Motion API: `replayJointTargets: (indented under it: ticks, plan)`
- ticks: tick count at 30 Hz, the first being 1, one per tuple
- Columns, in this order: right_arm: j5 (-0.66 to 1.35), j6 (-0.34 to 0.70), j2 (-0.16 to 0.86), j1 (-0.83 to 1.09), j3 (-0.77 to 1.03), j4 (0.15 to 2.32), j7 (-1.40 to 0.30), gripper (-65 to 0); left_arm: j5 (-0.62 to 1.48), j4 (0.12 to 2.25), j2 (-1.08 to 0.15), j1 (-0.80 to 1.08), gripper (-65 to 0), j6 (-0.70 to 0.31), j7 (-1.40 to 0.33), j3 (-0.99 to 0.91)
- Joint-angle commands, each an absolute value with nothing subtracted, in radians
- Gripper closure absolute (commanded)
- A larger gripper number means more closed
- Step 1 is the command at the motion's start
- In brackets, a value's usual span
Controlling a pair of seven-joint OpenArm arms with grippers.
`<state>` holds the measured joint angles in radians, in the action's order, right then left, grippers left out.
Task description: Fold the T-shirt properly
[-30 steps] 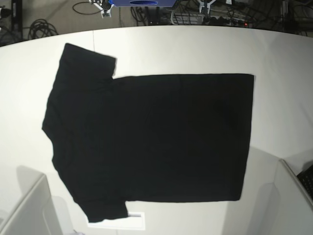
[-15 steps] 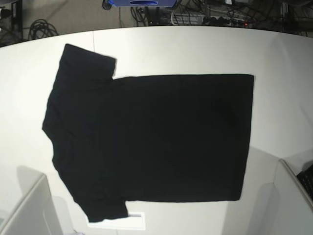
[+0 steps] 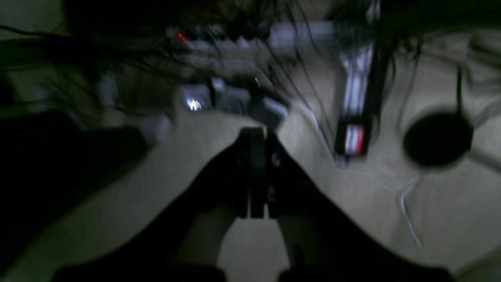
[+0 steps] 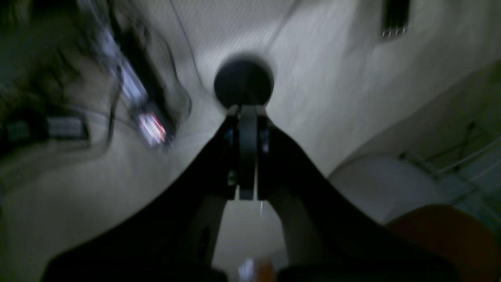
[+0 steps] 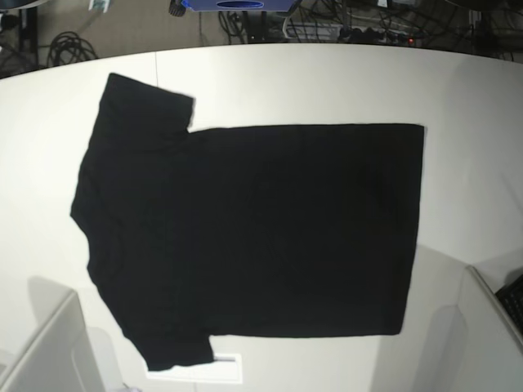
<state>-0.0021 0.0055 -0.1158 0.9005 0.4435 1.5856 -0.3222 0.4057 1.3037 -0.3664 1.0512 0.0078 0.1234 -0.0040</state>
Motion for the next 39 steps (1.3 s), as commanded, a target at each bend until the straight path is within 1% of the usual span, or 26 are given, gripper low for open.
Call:
replayJointTargets:
  ticks: [1, 3, 5, 10, 13, 17, 21, 23, 24, 25, 26, 27, 29, 30, 33, 35, 36, 39]
  plan:
    - [0.002, 0.001, -0.119, 0.932, 0.46, 1.65, -0.325, 0.0, 0.429, 1.354, -0.38, 1.102, 0.0, 0.004, 0.127, -0.004]
    - [0.002, 0.001, -0.12, 0.949, 0.464, 1.747, -0.325, 0.0, 0.453, 1.449, -0.389, 1.161, 0.0, 0.005, 0.127, -0.038]
    - [0.002, 0.001, -0.12, 0.954, 0.466, 1.833, -0.326, 0.0, 0.45, 1.552, -0.378, 1.222, 0.0, 0.005, 0.127, -0.116]
    - [0.002, 0.001, -0.12, 0.915, 0.467, 1.962, -0.326, 0.0, 0.452, 1.776, -0.262, 1.302, 0.0, 0.004, 0.127, -0.349]
    - [0.004, 0.001, -0.12, 0.858, 0.467, 1.995, -0.326, 0.0, 0.46, 1.871, -0.197, 1.28, 0.0, 0.004, 0.125, -0.472]
    - [0.038, 0.001, -0.12, 0.759, 0.467, 2.0, -0.326, 0.0, 0.475, 1.956, -0.182, 1.21, 0.0, 0.004, 0.117, -0.535]
    - [0.186, 0.001, -0.113, 0.687, 0.464, 2.005, -0.332, 0.0, 0.621, 1.963, -0.186, 1.152, 0.0, 0.004, 0.114, -0.565]
    - [0.272, 0.001, -0.111, 0.648, 0.467, 2.005, -0.386, -0.2, 0.682, 1.962, -0.205, 1.129, 0.0, 0.004, 0.114, -0.576]
    - [0.314, 0.001, -0.11, 0.627, 0.479, 2.003, -0.421, -7.5, 0.699, 1.959, -0.217, 1.118, 0.0, 0.004, 0.114, -0.584]
    - [0.351, 0.001, -0.108, 0.608, 0.495, 2.002, -0.456, -13.8, 0.707, 1.956, -0.228, 1.107, -2.1, 0.004, 0.114, -0.588]
    - [0.4, 0.001, -0.107, 0.585, 0.51, 1.998, -0.496, -19.2, 0.705, 1.956, -0.236, 1.089, -8.6, 0.004, 0.111, -0.591]
    - [0.45, 0.001, -0.104, 0.561, 0.53, 1.997, -0.542, -21.9, 0.705, 1.956, -0.237, 1.07, -13.8, 0.004, 0.096, -0.596]
    - [0.573, 0.004, -0.102, 0.521, 0.587, 1.997, -0.63, -22.7, 0.705, 1.956, -0.239, 1.021, -21.2, 0.002, 0.059, -0.601]
    - [0.633, 0.016, -0.091, 0.506, 0.618, 1.997, -0.667, -22.7, 0.705, 1.956, -0.239, 1.001, -23.4, -0.007, 0.041, -0.613]
    - [0.855, 0.122, -0.053, 0.461, 0.717, 1.974, -0.8, -22.7, 0.711, 1.956, -0.228, 0.929, -31.3, -0.116, -0.064, -0.633]
    - [1.007, 0.163, -0.031, 0.426, 0.803, 1.934, -0.905, -22.7, 0.713, 1.952, -0.197, 0.877, -33.9, -0.16, -0.159, -0.67]
    - [1.056, 0.16, -0.024, 0.409, 0.839, 1.911, -0.951, -22.7, 0.713, 1.949, -0.179, 0.852, -34.6, -0.182, -0.203, -0.694]
    - [1.084, 0.145, -0.004, 0.36, 0.915, 1.839, -1.058, -22.8, 0.713, 1.948, -0.128, 0.771, -35.7, -0.285, -0.364, -0.797]
